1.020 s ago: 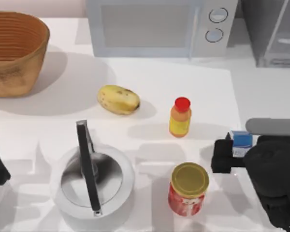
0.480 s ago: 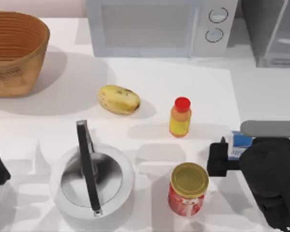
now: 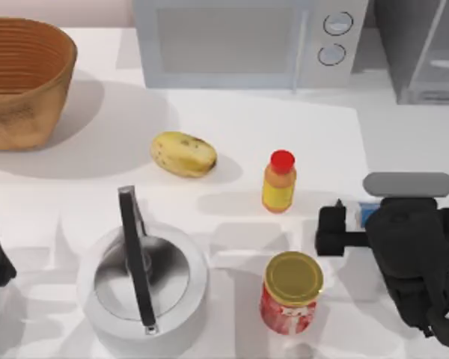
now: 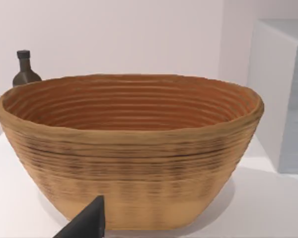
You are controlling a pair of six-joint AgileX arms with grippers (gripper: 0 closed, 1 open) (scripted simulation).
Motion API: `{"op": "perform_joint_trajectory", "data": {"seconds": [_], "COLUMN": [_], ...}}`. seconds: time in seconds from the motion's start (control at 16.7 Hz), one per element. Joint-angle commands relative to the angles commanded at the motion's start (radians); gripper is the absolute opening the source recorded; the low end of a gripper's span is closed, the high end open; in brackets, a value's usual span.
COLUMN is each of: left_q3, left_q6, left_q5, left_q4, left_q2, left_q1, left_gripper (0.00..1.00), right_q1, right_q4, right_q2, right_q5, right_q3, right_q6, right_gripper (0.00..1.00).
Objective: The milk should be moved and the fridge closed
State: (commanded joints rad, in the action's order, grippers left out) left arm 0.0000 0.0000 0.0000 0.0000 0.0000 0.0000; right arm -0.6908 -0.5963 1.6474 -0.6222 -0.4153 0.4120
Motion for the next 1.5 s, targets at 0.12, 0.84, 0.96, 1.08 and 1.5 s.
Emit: {"op": "perform_joint_trajectory", "data": {"seconds": [0.12,0.84,0.96,1.08,1.5], "left_q3": [0.0,0.0,0.0,0.0,0.0], "left_q6": [0.0,0.0,0.0,0.0,0.0], "left_q5": [0.0,0.0,0.0,0.0,0.0], "left_q4": [0.0,0.0,0.0,0.0,0.0], "left_q2": [0.0,0.0,0.0,0.0,0.0], "left_q1": [0.0,0.0,0.0,0.0,0.0], "left_gripper": [1.0,1.0,1.0,1.0,1.0], "right_q1": [0.0,0.0,0.0,0.0,0.0], "right_q4": [-0.02,-0.021,-0.021,-0.021,-0.021], "right_q2": [0.026,0.027,0.027,0.027,0.027], "right_q5": [0.001,0.001,0.001,0.001,0.001], "right_q3": [-0.006,-0.006,-0.006,-0.006,-0.006], "right_q6": [-0.001,-0.001,-0.001,-0.001,-0.001], "right_gripper": [1.0,0.32,0.17,0.02,0.0]}}
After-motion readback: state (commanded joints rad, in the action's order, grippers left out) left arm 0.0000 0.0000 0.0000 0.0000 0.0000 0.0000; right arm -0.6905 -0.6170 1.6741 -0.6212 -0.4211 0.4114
